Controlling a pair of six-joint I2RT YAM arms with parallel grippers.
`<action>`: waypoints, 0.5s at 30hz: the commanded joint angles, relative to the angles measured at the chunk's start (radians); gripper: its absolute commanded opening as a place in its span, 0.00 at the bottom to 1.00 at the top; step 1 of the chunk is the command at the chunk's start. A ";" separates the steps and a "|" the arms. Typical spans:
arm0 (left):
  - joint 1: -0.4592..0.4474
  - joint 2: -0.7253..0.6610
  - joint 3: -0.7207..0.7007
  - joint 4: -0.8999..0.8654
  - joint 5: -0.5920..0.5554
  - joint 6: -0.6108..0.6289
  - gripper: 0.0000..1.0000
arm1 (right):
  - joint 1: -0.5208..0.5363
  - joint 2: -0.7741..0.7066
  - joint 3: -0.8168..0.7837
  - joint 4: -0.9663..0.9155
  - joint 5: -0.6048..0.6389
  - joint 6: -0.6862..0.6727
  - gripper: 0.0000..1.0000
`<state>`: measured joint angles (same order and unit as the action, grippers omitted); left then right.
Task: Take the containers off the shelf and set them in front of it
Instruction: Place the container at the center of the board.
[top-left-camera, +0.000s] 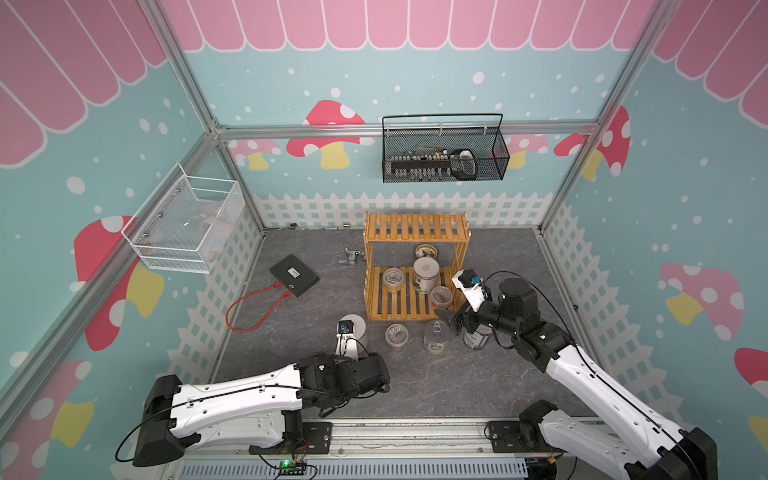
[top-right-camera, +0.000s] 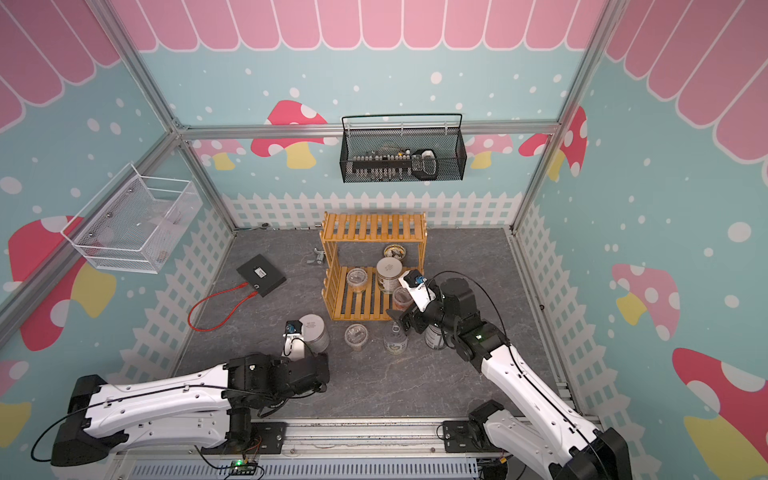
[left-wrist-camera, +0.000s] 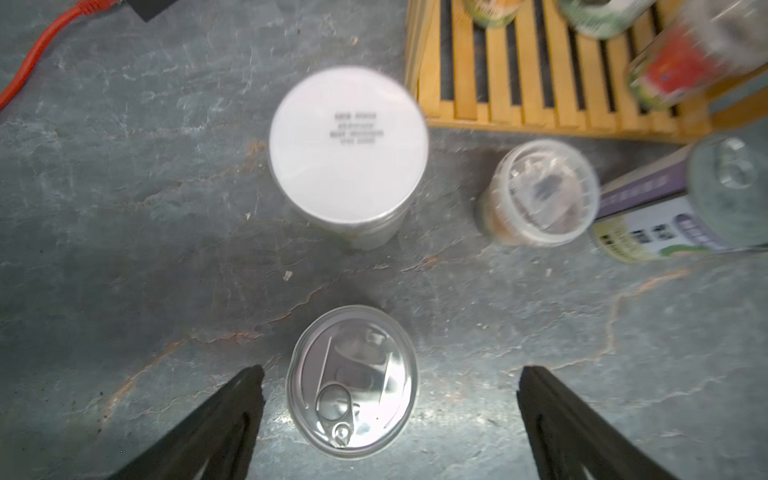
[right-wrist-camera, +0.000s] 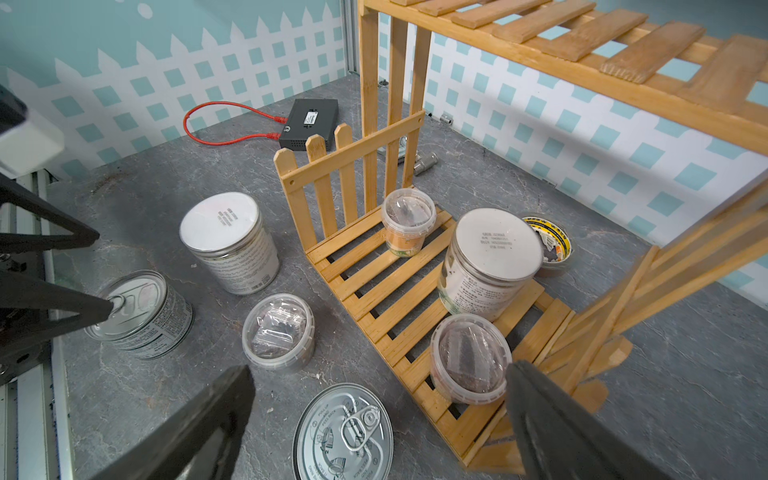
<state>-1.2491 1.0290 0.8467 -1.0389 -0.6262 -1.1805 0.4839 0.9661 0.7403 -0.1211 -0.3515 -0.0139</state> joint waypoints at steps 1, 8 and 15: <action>0.021 -0.039 0.072 -0.042 -0.080 0.100 0.99 | -0.005 0.008 0.022 0.035 -0.032 0.016 0.99; 0.162 -0.147 0.127 0.152 -0.050 0.458 0.99 | -0.004 0.017 0.025 0.040 -0.012 0.029 0.99; 0.377 -0.190 0.104 0.400 0.189 0.735 0.99 | -0.005 0.065 0.061 0.040 -0.029 0.080 0.99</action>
<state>-0.9257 0.8280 0.9543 -0.7692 -0.5579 -0.6209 0.4839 1.0130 0.7704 -0.1032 -0.3607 0.0257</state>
